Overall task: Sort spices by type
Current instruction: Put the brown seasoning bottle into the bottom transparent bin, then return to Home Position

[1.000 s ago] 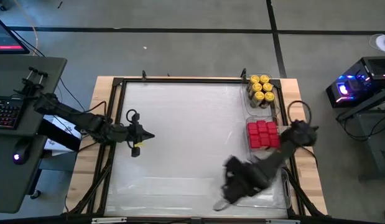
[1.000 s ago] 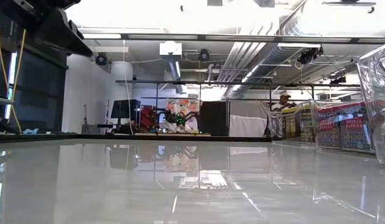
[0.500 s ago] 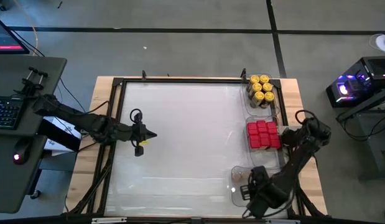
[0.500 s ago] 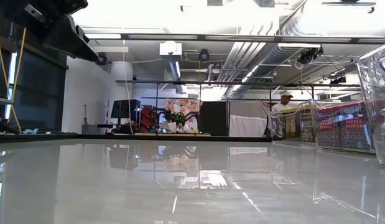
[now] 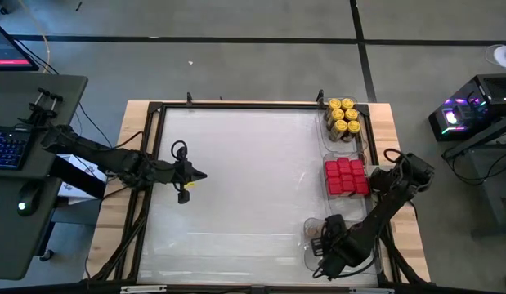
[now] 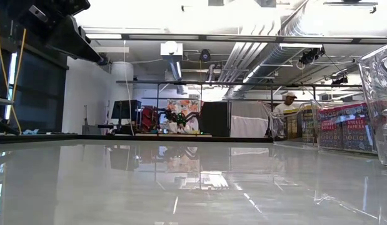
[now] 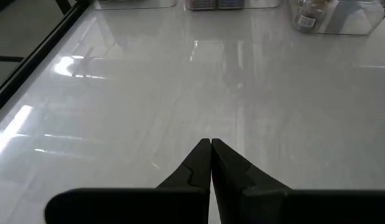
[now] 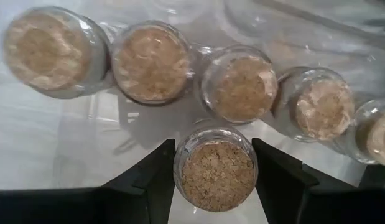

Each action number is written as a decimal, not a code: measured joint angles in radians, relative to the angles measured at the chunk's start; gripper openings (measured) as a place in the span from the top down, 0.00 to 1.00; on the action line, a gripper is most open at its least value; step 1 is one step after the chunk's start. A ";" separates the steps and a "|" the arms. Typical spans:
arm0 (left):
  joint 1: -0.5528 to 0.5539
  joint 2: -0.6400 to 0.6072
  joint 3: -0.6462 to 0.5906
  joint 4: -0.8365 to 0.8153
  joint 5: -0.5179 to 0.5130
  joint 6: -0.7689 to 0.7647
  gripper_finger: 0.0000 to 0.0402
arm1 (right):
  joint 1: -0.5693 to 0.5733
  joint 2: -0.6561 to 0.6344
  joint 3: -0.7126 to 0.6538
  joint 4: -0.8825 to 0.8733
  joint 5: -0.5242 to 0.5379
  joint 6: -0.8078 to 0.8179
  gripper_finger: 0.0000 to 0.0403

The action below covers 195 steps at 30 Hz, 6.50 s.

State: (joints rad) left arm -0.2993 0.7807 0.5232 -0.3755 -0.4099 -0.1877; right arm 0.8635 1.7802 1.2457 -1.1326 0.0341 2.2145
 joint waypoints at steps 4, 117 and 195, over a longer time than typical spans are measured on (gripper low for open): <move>0.000 0.000 0.000 0.000 0.000 0.017 1.00 | 0.000 0.000 0.000 0.021 0.017 -0.024 0.53; 0.418 -0.158 0.062 0.175 0.725 0.227 1.00 | -0.409 -0.154 0.307 -0.296 1.056 -0.238 1.00; 0.364 -0.305 -0.446 0.718 0.153 -0.446 1.00 | -0.982 -1.422 -1.236 1.534 -0.021 -1.872 1.00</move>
State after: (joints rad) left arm 0.0650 0.4761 0.0772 0.3424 -0.2573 -0.6338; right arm -0.1182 0.3580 0.0101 0.4017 0.0128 0.3429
